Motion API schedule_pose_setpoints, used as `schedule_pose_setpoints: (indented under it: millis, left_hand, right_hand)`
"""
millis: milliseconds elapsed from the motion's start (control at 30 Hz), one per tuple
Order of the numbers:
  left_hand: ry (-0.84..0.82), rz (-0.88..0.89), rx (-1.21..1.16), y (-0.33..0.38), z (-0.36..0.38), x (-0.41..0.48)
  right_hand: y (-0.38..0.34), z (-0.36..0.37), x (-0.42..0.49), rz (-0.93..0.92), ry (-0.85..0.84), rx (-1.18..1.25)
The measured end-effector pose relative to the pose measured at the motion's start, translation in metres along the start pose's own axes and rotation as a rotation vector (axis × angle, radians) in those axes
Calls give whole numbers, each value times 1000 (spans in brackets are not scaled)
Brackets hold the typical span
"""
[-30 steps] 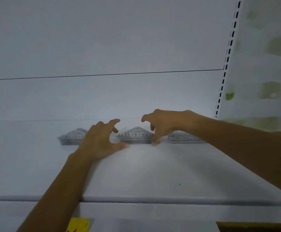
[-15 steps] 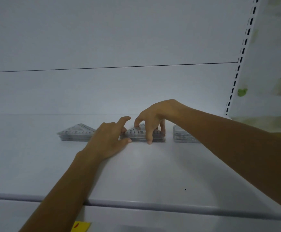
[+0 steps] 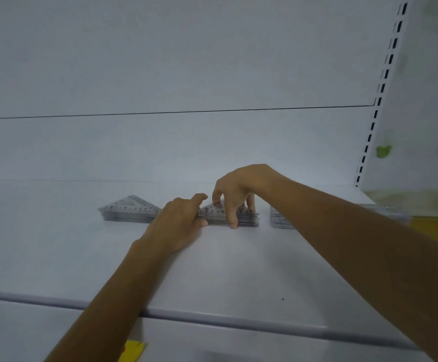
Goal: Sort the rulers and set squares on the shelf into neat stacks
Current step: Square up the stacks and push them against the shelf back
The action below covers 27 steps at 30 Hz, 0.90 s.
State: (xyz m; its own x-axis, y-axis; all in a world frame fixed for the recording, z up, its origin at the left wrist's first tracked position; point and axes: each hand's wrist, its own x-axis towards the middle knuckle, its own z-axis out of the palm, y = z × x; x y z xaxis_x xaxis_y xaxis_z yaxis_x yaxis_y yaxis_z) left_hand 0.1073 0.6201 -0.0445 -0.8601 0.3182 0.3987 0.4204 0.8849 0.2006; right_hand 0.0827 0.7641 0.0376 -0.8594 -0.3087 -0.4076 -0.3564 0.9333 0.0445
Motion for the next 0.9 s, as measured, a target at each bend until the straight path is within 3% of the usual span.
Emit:
schedule_pose_setpoints:
  millis: [433,567,700,767,900]
  left_hand:
    - [31,0,-94,4,-1,-10]
    - [190,84,84,7,-6,-15]
    - [466,219,37,11,-26,-17]
    - [526,188,1,-2,-42,-18]
    - [450,-58,-17,-65,-61,-24]
  right_hand:
    - [-10,4,-14,36,35,-76]
    - [-11,4,-15,55,84,-162]
    - [-13,1,-17,75,86,-224]
    - [-16,-4,-18,42,111,-175]
    - [-27,-16,-14,-57,252,-73]
